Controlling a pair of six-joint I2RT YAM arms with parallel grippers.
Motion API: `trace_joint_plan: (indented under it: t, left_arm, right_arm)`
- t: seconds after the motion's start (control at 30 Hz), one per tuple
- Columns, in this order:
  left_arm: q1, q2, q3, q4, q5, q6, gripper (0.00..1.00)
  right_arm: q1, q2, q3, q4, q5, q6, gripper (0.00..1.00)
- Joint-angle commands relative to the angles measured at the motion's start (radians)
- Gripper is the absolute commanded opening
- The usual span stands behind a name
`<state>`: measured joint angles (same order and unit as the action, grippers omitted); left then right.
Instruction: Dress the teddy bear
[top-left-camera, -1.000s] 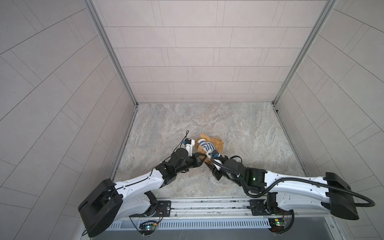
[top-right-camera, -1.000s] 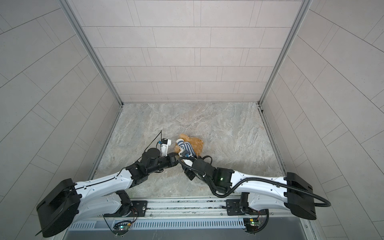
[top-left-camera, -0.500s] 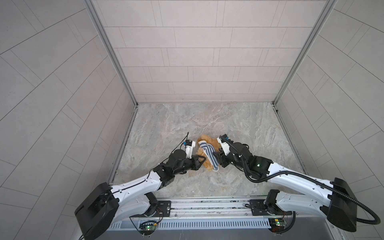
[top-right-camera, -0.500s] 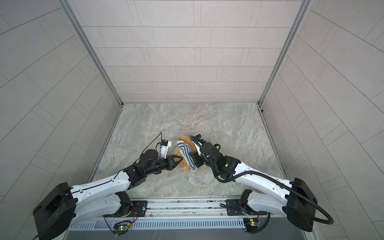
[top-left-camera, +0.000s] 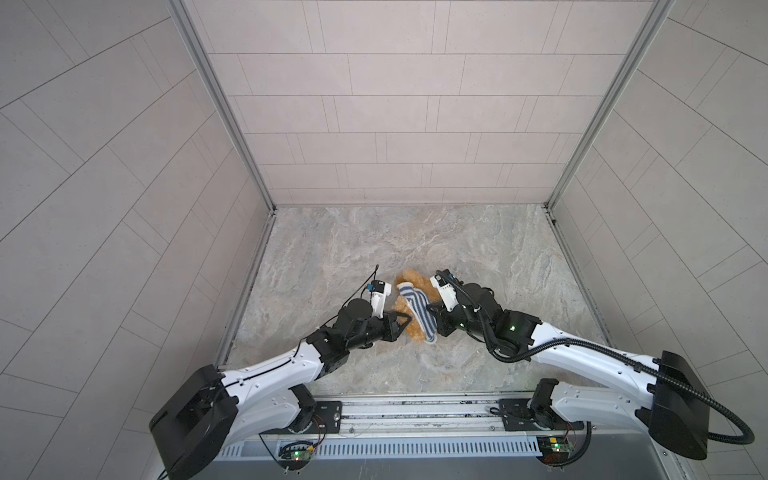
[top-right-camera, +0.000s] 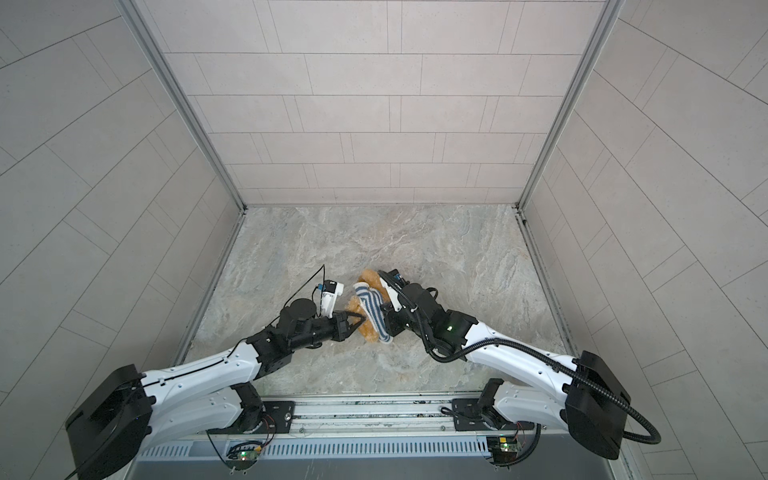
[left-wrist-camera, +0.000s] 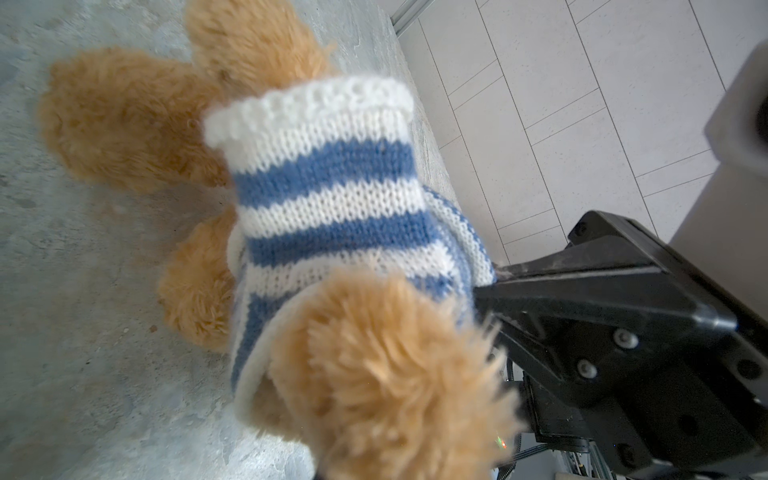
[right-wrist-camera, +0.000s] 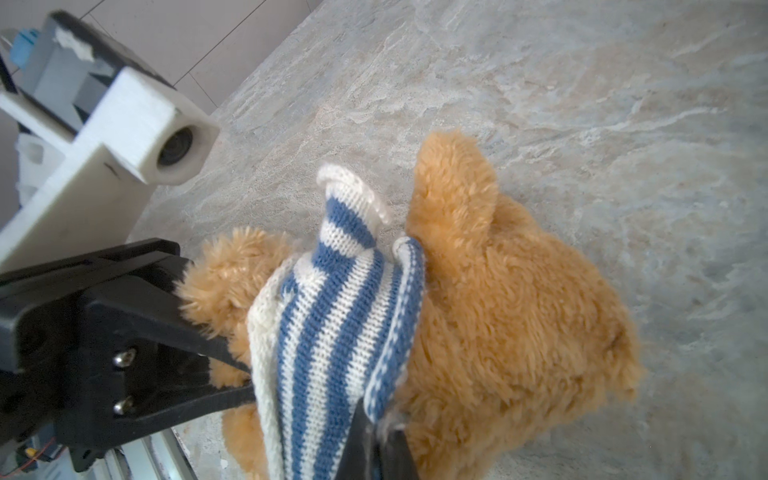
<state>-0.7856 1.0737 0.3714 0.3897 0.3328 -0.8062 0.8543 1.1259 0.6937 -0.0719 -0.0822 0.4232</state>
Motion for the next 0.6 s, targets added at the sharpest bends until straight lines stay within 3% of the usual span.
trace_joint_plan:
  t: [0.0, 0.37, 0.57]
  left_arm:
    - [0.017, -0.031, -0.008, -0.012, 0.002, 0.024, 0.00]
    - [0.045, -0.075, -0.023, -0.026, 0.029, 0.050, 0.00]
    - [0.059, -0.123, -0.042, 0.041, 0.121, 0.049, 0.00]
  right_arm:
    - [-0.031, -0.032, -0.008, -0.057, 0.072, 0.003, 0.00]
    - [-0.120, -0.121, -0.110, -0.114, 0.210, 0.032, 0.00]
    - [-0.168, -0.092, -0.151, -0.114, 0.274, 0.025, 0.00]
